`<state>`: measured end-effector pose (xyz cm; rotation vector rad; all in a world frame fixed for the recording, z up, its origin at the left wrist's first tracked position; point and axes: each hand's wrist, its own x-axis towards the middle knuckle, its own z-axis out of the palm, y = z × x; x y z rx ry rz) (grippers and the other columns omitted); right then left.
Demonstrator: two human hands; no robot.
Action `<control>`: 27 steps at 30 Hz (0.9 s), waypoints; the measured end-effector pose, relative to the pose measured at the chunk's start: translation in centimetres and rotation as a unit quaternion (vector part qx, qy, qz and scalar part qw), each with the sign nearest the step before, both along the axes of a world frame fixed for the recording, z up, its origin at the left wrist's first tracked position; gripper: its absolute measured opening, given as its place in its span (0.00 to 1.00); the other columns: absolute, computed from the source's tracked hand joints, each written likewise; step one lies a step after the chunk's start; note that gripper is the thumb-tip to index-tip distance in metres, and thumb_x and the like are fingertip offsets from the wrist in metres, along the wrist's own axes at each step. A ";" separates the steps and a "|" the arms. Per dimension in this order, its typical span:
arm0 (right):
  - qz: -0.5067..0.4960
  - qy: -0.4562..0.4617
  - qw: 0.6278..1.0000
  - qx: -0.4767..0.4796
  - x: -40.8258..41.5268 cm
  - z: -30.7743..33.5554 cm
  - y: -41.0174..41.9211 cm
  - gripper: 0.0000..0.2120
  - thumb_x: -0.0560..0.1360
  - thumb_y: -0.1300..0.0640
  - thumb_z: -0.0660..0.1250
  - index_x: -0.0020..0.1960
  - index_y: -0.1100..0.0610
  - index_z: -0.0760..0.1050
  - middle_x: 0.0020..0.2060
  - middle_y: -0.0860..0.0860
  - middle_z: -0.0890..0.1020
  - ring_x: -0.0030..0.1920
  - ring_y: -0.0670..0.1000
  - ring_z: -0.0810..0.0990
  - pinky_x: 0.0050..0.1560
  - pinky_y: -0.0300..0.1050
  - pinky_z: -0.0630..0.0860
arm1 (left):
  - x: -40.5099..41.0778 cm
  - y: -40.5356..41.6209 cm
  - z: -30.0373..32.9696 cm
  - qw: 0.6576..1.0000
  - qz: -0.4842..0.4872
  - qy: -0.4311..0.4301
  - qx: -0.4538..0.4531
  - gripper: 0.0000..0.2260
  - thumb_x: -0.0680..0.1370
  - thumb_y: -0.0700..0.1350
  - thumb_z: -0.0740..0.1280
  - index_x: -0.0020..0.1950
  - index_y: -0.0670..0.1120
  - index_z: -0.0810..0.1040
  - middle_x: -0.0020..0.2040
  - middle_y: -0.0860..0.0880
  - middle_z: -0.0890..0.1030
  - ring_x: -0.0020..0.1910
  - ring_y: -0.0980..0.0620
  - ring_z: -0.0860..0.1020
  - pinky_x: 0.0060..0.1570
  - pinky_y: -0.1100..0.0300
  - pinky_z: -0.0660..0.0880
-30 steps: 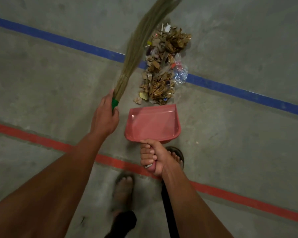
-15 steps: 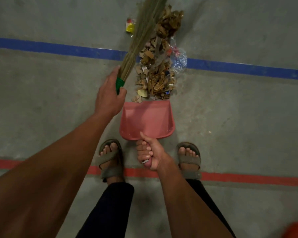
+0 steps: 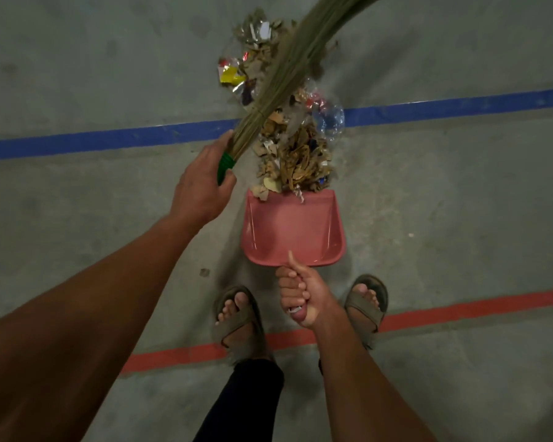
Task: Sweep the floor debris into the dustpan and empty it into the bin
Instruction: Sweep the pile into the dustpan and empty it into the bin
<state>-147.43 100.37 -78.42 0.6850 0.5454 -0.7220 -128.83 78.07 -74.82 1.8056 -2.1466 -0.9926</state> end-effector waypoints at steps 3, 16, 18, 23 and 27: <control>0.009 0.027 1.000 0.005 -0.6 -1.3 -1.7 0.20 0.80 0.43 0.67 0.37 0.55 0.66 0.19 0.47 0.65 0.16 0.44 0.64 0.15 0.37 0.64 | -0.3 -1.6 -1.2 1.000 -0.025 0.004 -0.017 0.30 0.83 0.49 0.65 0.82 0.59 0.57 0.70 0.48 0.76 0.63 0.46 0.77 0.60 0.46 0.77; 0.057 0.038 0.997 -0.028 -5.5 -2.8 -3.4 0.22 0.84 0.40 0.60 0.38 0.54 0.66 0.20 0.46 0.64 0.16 0.43 0.63 0.17 0.37 0.61 | 2.8 1.3 -6.4 0.972 -0.147 -0.109 0.145 0.28 0.83 0.49 0.64 0.80 0.64 0.58 0.66 0.47 0.77 0.59 0.43 0.77 0.56 0.44 0.77; 0.074 0.048 0.996 -0.023 -6.2 -2.4 -3.3 0.22 0.84 0.40 0.61 0.38 0.53 0.65 0.20 0.45 0.63 0.16 0.42 0.62 0.17 0.36 0.60 | 3.8 3.1 -5.6 0.971 -0.162 -0.088 0.151 0.28 0.83 0.49 0.64 0.80 0.65 0.58 0.67 0.48 0.76 0.60 0.44 0.77 0.57 0.45 0.77; 0.111 0.061 0.992 -0.029 -7.5 -2.1 -3.1 0.21 0.81 0.42 0.67 0.37 0.52 0.64 0.20 0.45 0.62 0.16 0.42 0.61 0.17 0.36 0.57 | 4.1 3.4 -4.1 0.989 -0.119 -0.026 0.088 0.28 0.84 0.47 0.65 0.81 0.62 0.59 0.65 0.48 0.77 0.58 0.46 0.78 0.57 0.48 0.76; 0.133 0.049 0.988 -0.053 -8.6 -3.0 -2.8 0.22 0.77 0.45 0.74 0.37 0.53 0.65 0.20 0.45 0.62 0.16 0.42 0.60 0.18 0.36 0.55 | 2.2 0.7 -5.1 0.994 -0.082 -0.046 0.053 0.28 0.84 0.47 0.64 0.82 0.59 0.59 0.68 0.45 0.76 0.61 0.43 0.76 0.59 0.49 0.73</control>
